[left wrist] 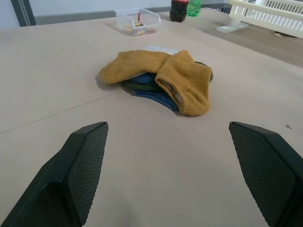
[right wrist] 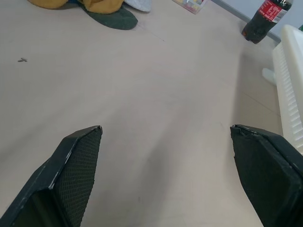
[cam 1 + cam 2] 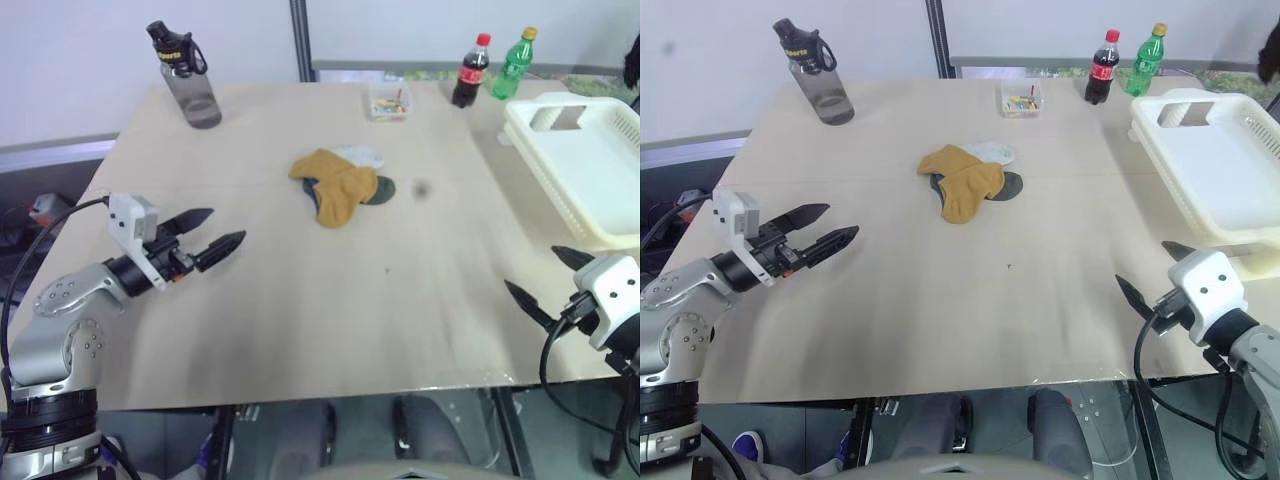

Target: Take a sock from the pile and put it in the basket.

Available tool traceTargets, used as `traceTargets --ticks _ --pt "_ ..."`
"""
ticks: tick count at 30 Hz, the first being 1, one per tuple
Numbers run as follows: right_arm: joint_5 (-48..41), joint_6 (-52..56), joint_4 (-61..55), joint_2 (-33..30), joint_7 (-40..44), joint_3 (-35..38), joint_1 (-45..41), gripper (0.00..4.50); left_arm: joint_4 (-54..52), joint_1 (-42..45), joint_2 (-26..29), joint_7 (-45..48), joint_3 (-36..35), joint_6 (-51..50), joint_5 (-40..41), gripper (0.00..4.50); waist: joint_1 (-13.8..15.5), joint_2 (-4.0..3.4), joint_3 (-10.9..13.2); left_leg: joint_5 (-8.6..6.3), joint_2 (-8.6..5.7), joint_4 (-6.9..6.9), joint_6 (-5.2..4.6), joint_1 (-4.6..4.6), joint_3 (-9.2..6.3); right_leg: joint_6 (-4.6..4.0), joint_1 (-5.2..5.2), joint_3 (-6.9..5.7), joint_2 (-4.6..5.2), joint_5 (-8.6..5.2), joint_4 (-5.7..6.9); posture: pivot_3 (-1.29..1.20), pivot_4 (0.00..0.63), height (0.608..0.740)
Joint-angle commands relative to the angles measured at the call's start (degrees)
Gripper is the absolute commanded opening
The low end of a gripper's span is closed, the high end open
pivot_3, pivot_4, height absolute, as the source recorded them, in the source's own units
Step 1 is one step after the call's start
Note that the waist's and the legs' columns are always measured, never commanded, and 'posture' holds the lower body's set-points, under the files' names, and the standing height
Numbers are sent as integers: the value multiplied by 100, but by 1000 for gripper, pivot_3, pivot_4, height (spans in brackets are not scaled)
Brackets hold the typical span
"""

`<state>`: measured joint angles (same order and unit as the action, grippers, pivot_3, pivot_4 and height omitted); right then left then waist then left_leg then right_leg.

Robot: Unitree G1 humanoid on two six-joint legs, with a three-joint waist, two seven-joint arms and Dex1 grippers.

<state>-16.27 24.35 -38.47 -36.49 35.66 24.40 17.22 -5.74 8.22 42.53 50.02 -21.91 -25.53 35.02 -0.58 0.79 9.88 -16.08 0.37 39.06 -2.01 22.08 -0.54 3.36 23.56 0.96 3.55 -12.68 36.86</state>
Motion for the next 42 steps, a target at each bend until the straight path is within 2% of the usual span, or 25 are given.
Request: traceTargets --ticks 1,8,13,15,17,21,26,29,35,36,38,42 --pt "-59 -48 -230 -27 -42 90 -28 4499 -188 115 45 -26 -8 -81 89 4384 0 0 0 0 0 0 0 0 0 0 0 0 0 0 0 0 150 740" --pt "-57 -91 -195 13 -104 -58 -139 4499 -420 272 -124 -315 248 -374 60 4384 -2 0 0 0 0 0 0 -2 0 -9 -2 1 -1 -5 2 0 150 740" --pt "92 -15 -315 -2 -257 -267 -206 4499 -833 405 -124 -992 693 -1080 -170 4384 -1 1 1 0 -1 0 0 0 -1 3 -1 1 -1 2 1 0 150 740" --pt "127 176 -450 -50 -312 -439 -232 4499 -836 562 -246 -1104 876 -1451 -11 4384 -2 1 1 0 -1 0 0 -2 -1 3 -1 2 -1 2 3 0 150 740" --pt "56 139 -483 -141 -156 -618 -322 4499 -716 862 -596 -1405 1140 -1660 -29 4384 6 1 1 0 -1 0 0 -2 -3 4 -1 1 -3 2 4 0 150 740" --pt "94 122 -600 -157 -164 -905 -437 4499 -264 1442 -1647 -2277 1844 -1675 -608 4384 90 6 -1 1 -15 13 0 0 -7 5 -8 1 -1 4 5 0 150 740" --pt "233 232 -804 -66 -428 -1068 -491 4499 739 2049 -2986 -3420 2202 -1284 -1315 4384 128 17 -2 1 -27 13 -1 9 -8 5 -2 2 -3 4 3 0 150 740" --pt "276 313 -943 -36 -523 -1034 -410 4499 895 2154 -3377 -3665 2207 -1051 -1505 4384 121 16 -2 1 -23 10 0 11 -10 4 1 2 -9 4 2 0 150 740" --pt "346 455 -1123 44 -704 -1041 -336 4499 866 2109 -3496 -3834 2149 -722 -1783 4384 127 16 -2 1 -22 10 0 10 -10 4 0 2 -9 4 2 0 150 740" --pt "352 468 -1139 50 -718 -1043 -330 4500 860 2111 -3495 -3839 2124 -682 -1800 3888 129 16 -2 1 -23 10 0 9 -10 4 0 2 -9 4 2 0 150 740" --pt "367 467 -1154 69 -741 -1042 -305 4500 810 2142 -3478 -3852 2067 -585 -1834 3409 129 16 -2 1 -24 10 0 9 -10 4 -1 1 -9 4 2 0 150 740" --pt "387 487 -1159 108 -797 -1086 -331 4500 1010 2276 -3510 -3848 2058 -502 -1900 3409 130 16 -2 1 -24 10 0 10 -11 4 -1 1 -9 4 2 0 150 740"
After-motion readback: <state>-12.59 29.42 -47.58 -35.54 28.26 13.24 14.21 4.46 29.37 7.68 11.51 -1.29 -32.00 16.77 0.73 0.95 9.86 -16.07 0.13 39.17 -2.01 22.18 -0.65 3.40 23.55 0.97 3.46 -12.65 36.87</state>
